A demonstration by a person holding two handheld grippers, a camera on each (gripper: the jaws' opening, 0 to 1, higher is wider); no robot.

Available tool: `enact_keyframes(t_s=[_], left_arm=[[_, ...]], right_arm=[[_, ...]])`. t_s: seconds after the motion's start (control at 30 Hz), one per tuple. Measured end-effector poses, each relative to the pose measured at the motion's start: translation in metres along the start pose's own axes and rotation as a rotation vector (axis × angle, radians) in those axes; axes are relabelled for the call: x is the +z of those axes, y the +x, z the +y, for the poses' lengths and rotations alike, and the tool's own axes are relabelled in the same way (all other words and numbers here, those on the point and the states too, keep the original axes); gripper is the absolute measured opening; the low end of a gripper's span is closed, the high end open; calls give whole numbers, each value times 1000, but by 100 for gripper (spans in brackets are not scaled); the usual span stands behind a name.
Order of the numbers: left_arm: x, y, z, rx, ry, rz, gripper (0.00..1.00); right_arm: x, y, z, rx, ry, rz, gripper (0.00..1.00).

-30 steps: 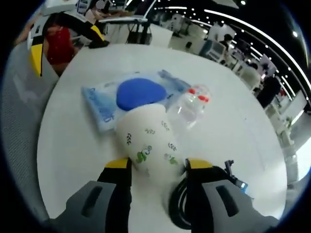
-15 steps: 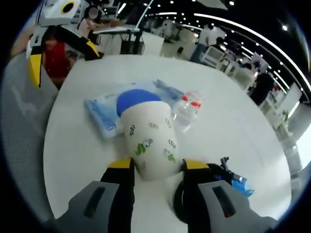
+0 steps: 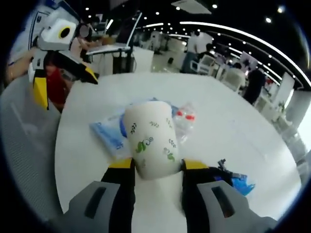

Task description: Arrange the tabletop items into an orderly group along one side of the table until the central work area is clear of visible clutter.

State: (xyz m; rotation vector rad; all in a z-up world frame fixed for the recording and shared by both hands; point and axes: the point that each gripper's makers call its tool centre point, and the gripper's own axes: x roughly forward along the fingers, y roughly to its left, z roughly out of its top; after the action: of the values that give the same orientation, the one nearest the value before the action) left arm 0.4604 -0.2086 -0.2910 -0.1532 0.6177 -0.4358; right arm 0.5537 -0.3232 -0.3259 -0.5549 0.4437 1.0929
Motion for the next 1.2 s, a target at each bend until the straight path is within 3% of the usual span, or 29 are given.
enact_keyframes(t_s=[0.4,0.6,0.7,0.87,1.2], left_arm=[[30,-4,-17,-112,-130,-171,88],[43,-7,-24,-147,-159,-231,88],[61,-13,-32,-163,-123,-313,85],[69,-14,-39,-199,-162,-343,85],[88,-19,-49,-284,-246,-416,81]], right_arm=[[40,-20,16,52,172,-171,36],[62,-31,24,84,241,-253,36],[78,-39,30,111,301,-319,36],[96,-52,36,140,328,-392,36],[112,-65,55,173,308,-436,36]])
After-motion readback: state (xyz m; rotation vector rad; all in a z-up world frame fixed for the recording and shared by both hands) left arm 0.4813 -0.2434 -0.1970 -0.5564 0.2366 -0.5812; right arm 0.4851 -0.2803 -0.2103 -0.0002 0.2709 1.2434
